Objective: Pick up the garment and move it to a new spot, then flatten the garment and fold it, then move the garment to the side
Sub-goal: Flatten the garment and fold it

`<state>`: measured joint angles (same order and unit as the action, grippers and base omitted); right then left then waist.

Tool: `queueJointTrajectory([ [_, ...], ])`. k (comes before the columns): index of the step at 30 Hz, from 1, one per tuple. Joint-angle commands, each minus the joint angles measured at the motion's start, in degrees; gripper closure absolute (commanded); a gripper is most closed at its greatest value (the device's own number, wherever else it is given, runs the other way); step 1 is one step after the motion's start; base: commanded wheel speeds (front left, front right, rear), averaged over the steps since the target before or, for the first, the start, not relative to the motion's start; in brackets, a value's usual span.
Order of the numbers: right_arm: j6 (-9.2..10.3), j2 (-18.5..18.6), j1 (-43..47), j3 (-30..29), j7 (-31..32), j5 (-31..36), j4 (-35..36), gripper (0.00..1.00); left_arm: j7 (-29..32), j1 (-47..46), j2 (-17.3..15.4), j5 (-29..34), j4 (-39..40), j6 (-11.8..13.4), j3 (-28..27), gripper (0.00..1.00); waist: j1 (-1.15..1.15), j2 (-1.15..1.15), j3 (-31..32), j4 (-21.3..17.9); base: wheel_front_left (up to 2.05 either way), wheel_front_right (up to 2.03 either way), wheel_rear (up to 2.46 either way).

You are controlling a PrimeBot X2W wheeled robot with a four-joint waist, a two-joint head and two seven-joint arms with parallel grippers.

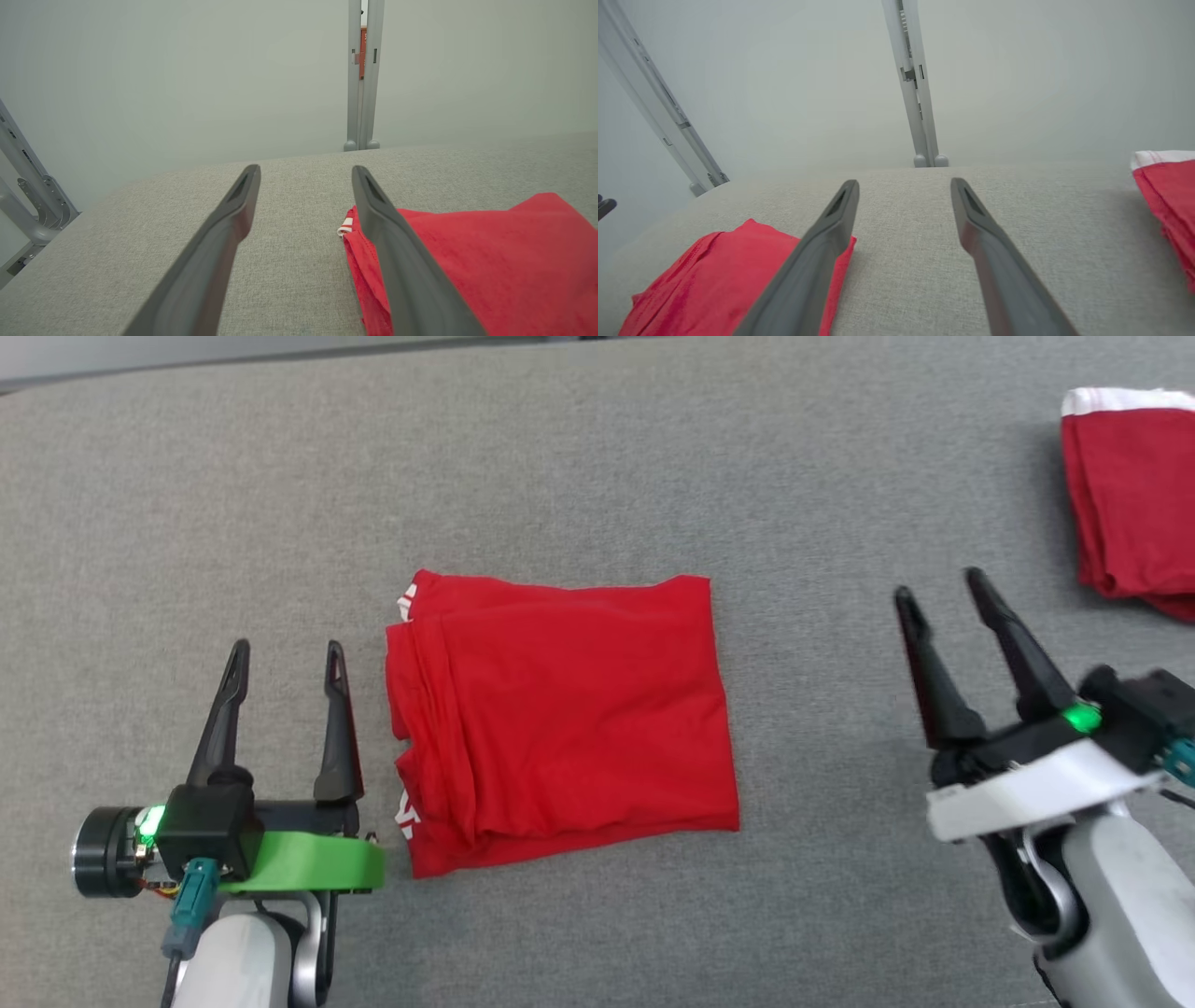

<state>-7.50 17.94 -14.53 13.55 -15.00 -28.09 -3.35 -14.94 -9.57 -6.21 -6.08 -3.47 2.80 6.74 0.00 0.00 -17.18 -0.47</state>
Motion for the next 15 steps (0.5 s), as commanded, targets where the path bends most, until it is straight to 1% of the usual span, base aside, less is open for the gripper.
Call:
queueJointTrajectory([
  [1, 0.04, -0.74, 2.24, -2.02, -0.19, 1.27, 0.75, 0.00, 0.12, 1.19, -0.74, -0.25, 0.03, 0.27, -0.47, 0.00, 0.00, 0.00, 2.20, -1.90, 0.00, 0.00, 0.00],
  [3, 0.04, -1.43, 4.91, -4.78, -0.20, 3.06, 1.47, 0.00, 0.61, 2.07, -1.39, 0.12, 0.08, 0.39, -0.52, 0.00, 0.00, 0.00, 3.25, -2.45, 0.00, 0.00, 0.00],
  [6, 0.04, -2.40, 8.37, -7.33, 0.37, 4.56, 2.32, 0.00, 1.16, 4.05, -1.39, -0.08, 0.69, 0.90, -0.52, 0.00, 0.00, 0.00, 5.35, -3.06, 0.00, 0.00, 0.00],
  [15, 0.04, -4.30, 15.74, -9.31, 3.95, 6.95, 5.07, 0.00, 2.05, 9.38, -1.94, -1.32, 0.76, 0.81, -0.21, 0.00, 0.00, 0.00, 10.58, -3.55, 0.00, 0.00, 0.00],
])
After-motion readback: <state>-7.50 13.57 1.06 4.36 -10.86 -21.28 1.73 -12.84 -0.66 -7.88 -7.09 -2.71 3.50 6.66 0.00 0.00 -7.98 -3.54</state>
